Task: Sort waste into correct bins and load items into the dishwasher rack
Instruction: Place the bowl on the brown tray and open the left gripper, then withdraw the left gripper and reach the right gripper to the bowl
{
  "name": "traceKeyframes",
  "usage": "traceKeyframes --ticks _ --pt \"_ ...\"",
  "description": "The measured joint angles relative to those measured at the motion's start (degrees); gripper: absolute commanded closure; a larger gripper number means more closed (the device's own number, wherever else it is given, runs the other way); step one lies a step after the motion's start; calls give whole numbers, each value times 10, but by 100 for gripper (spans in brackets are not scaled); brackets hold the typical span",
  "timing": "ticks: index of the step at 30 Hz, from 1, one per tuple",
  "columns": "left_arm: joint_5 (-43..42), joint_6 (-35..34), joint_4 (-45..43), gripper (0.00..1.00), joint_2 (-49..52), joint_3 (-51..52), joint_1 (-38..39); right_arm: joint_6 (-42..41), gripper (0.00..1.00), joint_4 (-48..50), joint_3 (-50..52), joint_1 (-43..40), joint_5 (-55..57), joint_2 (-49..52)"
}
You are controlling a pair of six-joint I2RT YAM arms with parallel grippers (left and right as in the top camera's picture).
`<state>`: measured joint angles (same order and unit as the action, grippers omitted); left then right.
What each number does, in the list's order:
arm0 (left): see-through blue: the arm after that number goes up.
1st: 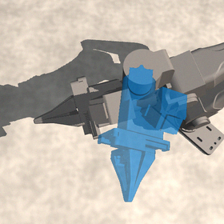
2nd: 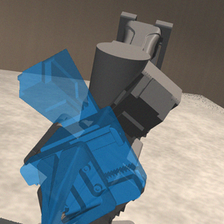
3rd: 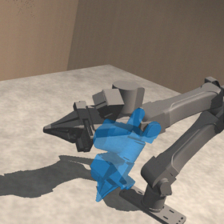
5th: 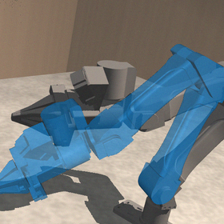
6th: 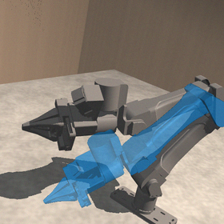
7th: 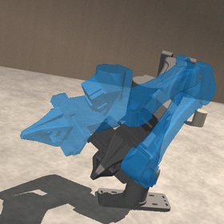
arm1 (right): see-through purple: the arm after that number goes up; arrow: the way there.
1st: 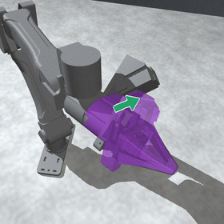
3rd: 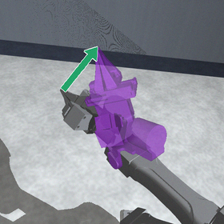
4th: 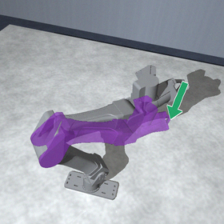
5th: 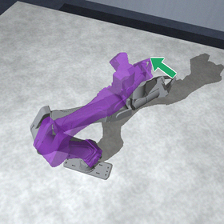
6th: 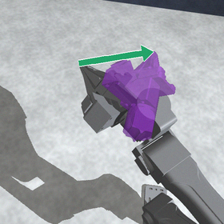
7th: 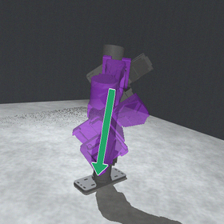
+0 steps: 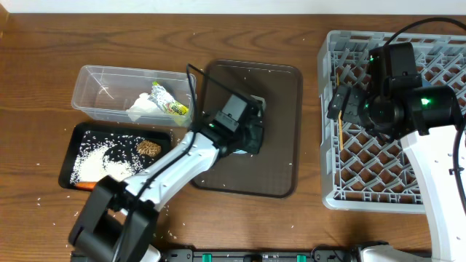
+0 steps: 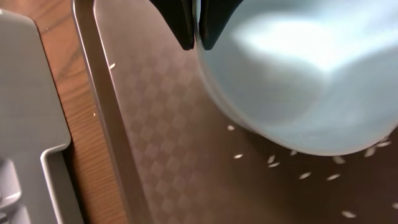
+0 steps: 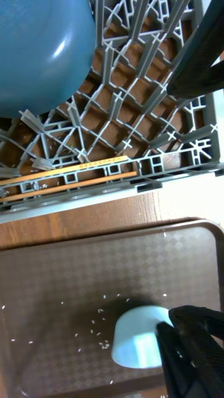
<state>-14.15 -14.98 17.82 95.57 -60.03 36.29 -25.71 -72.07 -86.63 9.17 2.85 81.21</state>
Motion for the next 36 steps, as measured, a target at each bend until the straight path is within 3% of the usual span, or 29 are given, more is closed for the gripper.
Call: traceKeyframes --ticks 1,4,5,12,15,18,27,29,32,36 --pt "1 2 -2 86 3 0 2 0 1 -1 0 0 0 0" --pt "6 4 -1 57 3 0 3 0 1 -1 0 0 0 0" --pt "8 2 1 53 3 0 2 0 1 -1 0 0 0 0" --pt "10 2 83 44 -31 -14 -27 15 3 22 4 10 -10 0" --pt "11 3 139 40 -85 -42 -56 30 12 47 16 32 -35 1" --pt "12 4 213 35 -154 -77 -97 32 12 90 42 65 -57 12" --pt "39 10 403 26 -306 -106 -330 5 17 212 145 168 -94 129" --pt "42 12 424 22 -324 -106 -390 -2 23 237 149 178 -97 157" --pt "43 16 439 2 -343 -106 -468 -18 27 280 149 188 -98 195" --pt "45 13 448 2 -351 -106 -535 -50 39 311 149 199 -100 245"
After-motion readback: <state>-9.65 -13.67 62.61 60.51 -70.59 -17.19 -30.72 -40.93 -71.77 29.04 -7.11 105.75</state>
